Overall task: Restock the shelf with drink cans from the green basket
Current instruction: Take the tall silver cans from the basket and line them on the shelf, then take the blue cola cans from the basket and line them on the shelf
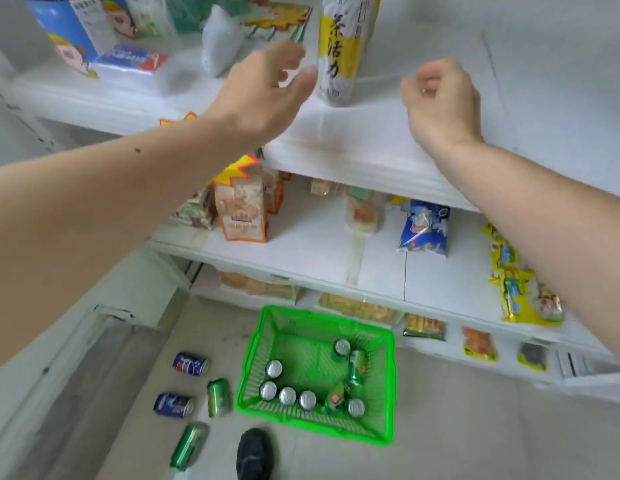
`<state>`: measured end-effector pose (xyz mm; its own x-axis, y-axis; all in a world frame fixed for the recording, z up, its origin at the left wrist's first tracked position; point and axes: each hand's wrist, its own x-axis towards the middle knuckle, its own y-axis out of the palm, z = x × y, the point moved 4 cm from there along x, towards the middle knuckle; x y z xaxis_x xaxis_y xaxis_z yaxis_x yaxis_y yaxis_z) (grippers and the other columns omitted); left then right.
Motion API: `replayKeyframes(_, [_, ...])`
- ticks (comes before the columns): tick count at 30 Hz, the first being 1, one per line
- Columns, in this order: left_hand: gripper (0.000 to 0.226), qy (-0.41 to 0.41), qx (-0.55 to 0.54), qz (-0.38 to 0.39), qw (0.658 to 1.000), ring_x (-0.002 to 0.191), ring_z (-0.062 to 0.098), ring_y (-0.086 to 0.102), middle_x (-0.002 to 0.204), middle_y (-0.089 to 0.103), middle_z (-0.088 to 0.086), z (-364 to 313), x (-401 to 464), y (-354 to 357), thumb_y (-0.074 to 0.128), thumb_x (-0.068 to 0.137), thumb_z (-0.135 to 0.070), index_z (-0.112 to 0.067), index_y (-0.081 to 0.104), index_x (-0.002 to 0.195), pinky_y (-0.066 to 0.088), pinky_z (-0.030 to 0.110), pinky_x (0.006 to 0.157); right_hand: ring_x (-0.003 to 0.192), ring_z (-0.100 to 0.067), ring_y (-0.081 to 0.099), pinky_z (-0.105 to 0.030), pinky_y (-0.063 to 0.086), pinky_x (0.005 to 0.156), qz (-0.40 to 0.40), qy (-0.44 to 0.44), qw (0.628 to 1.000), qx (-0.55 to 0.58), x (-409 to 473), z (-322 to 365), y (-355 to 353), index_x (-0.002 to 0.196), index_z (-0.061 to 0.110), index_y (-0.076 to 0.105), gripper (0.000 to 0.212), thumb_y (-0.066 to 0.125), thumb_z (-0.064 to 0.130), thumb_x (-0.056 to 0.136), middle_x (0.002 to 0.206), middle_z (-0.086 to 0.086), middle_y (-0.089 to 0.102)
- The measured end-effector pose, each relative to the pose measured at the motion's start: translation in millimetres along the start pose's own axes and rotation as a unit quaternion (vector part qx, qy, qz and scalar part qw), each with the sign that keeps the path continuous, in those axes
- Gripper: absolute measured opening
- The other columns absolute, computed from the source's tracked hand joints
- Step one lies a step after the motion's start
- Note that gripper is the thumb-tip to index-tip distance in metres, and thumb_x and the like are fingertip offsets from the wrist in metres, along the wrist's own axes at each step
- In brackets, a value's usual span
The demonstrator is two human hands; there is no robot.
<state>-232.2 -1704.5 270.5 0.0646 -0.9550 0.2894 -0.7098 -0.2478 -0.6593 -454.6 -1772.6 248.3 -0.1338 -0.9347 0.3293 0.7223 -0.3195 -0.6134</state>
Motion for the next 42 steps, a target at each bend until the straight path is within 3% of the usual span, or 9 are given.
replayKeyframes(4, [0.044, 0.038, 0.032, -0.009, 0.999, 0.121, 0.007, 0.05, 0.134, 0.054, -0.004, -0.8, -57.4, 17.0, 0.044, 0.096, -0.038, -0.018, 0.049, 0.136, 0.036, 0.015, 0.095, 0.116, -0.01, 0.056, -0.017, 0.038, 0.095, -0.037, -0.066, 0.996, 0.046, -69.4, 13.7, -2.5, 0.122, 0.01, 0.058, 0.037, 0.05, 0.034, 0.094, 0.121, 0.003, 0.063])
replayKeyframes(6, [0.042, 0.057, 0.04, -0.009, 0.998, 0.122, 0.012, 0.05, 0.133, 0.054, -0.001, 10.0, -86.6, 29.6, 0.044, 0.097, -0.035, -0.016, 0.052, 0.134, 0.036, 0.018, 0.097, 0.118, -0.011, 0.055, -0.016, 0.037, 0.096, -0.051, -0.092, 0.993, 0.06, -109.5, 8.2, 7.3, 0.122, 0.01, 0.058, 0.036, 0.049, 0.031, 0.095, 0.122, 0.005, 0.062])
replayKeyframes(12, [0.036, 0.057, 0.029, 0.048, 0.997, 0.117, 0.022, 0.053, 0.124, 0.06, 0.005, 89.4, -154.5, 91.1, 0.048, 0.096, -0.029, -0.009, 0.06, 0.123, 0.036, 0.025, 0.1, 0.117, -0.024, 0.057, -0.035, 0.042, 0.105, -0.066, -0.163, 0.981, 0.086, -216.6, -45.7, 67.4, 0.115, -0.003, 0.063, 0.024, 0.055, 0.01, 0.097, 0.12, -0.012, 0.062])
replayKeyframes(18, [0.042, -0.062, 0.041, 0.151, 0.986, 0.12, 0.026, 0.053, 0.127, 0.06, 0.007, 197.3, -211.8, 165.1, 0.045, 0.095, -0.036, -0.012, 0.058, 0.127, 0.036, 0.028, 0.1, 0.113, -0.025, 0.059, -0.041, 0.045, 0.101, 0.048, -0.104, 0.991, 0.069, -294.1, -140.8, 163.8, 0.113, 0.0, 0.064, 0.022, 0.06, 0.01, 0.093, 0.116, -0.011, 0.064])
replayKeyframes(25, [0.039, -0.221, 0.044, 0.204, 0.953, 0.118, 0.026, 0.055, 0.127, 0.059, 0.012, 320.2, -277.7, 261.1, 0.046, 0.098, -0.032, -0.011, 0.056, 0.129, 0.039, 0.03, 0.096, 0.108, -0.028, 0.061, -0.041, 0.049, 0.094, 0.202, -0.013, 0.979, -0.009, -361.0, -268.2, 280.9, 0.117, 0.007, 0.062, 0.032, 0.067, 0.019, 0.089, 0.115, -0.009, 0.064])
replayKeyframes(32, [0.039, -0.385, -0.01, 0.226, 0.895, 0.115, 0.023, 0.057, 0.123, 0.063, 0.008, 421.9, -347.7, 366.3, 0.043, 0.099, -0.038, -0.018, 0.055, 0.129, 0.036, 0.022, 0.083, 0.123, -0.024, 0.056, -0.036, 0.044, 0.104, 0.418, 0.035, 0.9, -0.119, -422.4, -385.4, 386.9, 0.136, 0.014, 0.051, 0.056, 0.073, 0.03, 0.086, 0.138, -0.006, 0.056])
replayKeyframes(35, [0.041, -0.424, -0.04, 0.227, 0.876, 0.116, 0.023, 0.056, 0.12, 0.063, 0.007, 459.5, -366.3, 405.0, 0.041, 0.099, -0.041, -0.017, 0.054, 0.129, 0.037, 0.024, 0.087, 0.127, -0.025, 0.053, -0.039, 0.044, 0.104, 0.472, 0.045, 0.87, -0.138, -436.8, -420.4, 425.1, 0.139, 0.016, 0.045, 0.063, 0.073, 0.03, 0.085, 0.142, -0.006, 0.053])
replayKeyframes(39, [0.05, -0.471, -0.053, 0.233, 0.849, 0.124, 0.027, 0.049, 0.134, 0.054, 0.008, 498.7, -377.8, 443.2, 0.036, 0.099, -0.047, -0.016, 0.046, 0.137, 0.038, 0.034, 0.097, 0.127, -0.028, 0.053, -0.04, 0.046, 0.098, 0.528, 0.056, 0.837, -0.133, -446.7, -448.1, 470.2, 0.146, 0.017, 0.035, 0.072, 0.074, 0.024, 0.086, 0.145, -0.008, 0.05])
replayKeyframes(42, [0.052, -0.502, -0.044, 0.233, 0.832, 0.117, 0.031, 0.052, 0.13, 0.056, 0.011, 518.1, -382.5, 461.4, 0.033, 0.099, -0.049, -0.014, 0.047, 0.134, 0.041, 0.035, 0.094, 0.121, -0.03, 0.057, -0.038, 0.049, 0.094, 0.562, 0.049, 0.814, -0.141, -454.5, -460.3, 499.9, 0.149, 0.017, 0.029, 0.081, 0.076, 0.019, 0.084, 0.142, -0.012, 0.051])
